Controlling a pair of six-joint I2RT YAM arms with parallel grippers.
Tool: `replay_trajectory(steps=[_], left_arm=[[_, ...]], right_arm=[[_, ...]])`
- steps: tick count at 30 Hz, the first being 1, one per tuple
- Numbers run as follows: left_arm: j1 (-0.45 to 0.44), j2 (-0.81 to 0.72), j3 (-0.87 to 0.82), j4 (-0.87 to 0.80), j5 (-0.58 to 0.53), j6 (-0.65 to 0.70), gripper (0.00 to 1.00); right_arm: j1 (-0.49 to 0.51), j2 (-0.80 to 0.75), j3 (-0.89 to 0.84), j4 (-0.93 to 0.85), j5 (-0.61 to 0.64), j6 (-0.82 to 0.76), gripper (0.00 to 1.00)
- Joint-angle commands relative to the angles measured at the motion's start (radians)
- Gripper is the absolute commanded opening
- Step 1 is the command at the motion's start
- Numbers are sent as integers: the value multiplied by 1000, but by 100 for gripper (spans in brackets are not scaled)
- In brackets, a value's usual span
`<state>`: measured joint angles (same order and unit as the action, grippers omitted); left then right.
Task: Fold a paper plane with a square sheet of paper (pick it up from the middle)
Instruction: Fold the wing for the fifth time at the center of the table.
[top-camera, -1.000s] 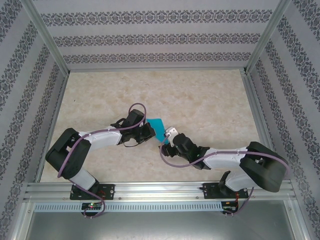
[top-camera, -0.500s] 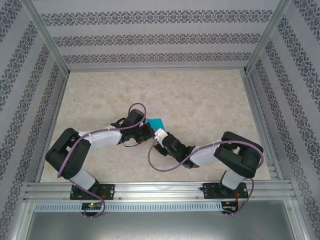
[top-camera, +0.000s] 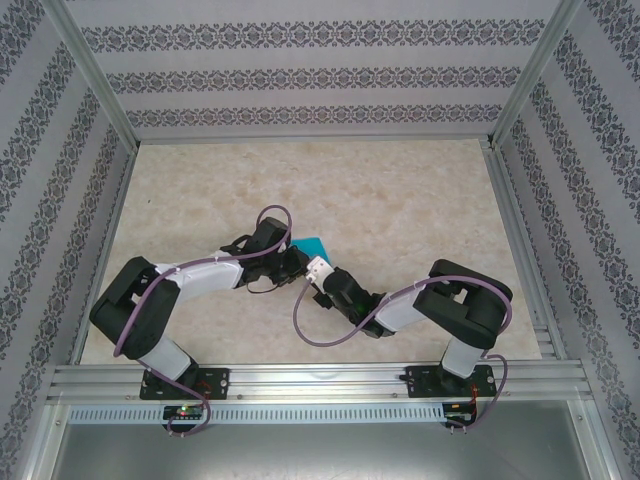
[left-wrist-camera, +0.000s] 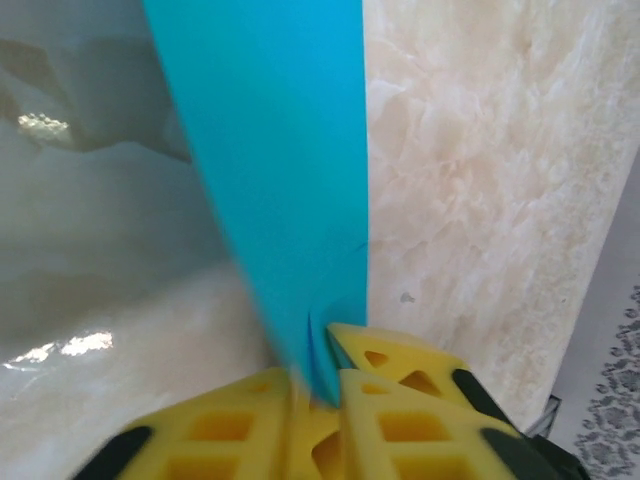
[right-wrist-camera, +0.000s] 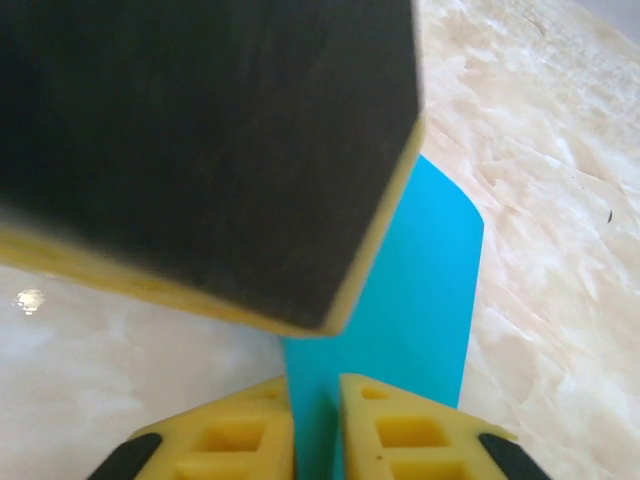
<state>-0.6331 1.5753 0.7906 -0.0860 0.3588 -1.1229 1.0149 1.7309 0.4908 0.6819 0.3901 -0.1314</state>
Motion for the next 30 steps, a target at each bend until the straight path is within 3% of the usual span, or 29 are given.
replay_trajectory(steps=[1, 9, 12, 20, 30], left_arm=[[43, -61, 20, 2, 22, -7, 26], [139, -187, 22, -138, -54, 71, 57], [149, -238, -3, -154, -88, 95, 63], [149, -285, -69, -110, -64, 159, 62], [128, -267, -163, 15, -38, 177, 64]], right_arm=[[11, -8, -14, 56, 11, -5, 14], [-37, -40, -37, 61, -159, 127, 6], [-70, -55, -37, 60, -242, 210, 3], [-162, -57, 51, -96, -393, 459, 0], [-197, -35, 160, -265, -503, 550, 0]])
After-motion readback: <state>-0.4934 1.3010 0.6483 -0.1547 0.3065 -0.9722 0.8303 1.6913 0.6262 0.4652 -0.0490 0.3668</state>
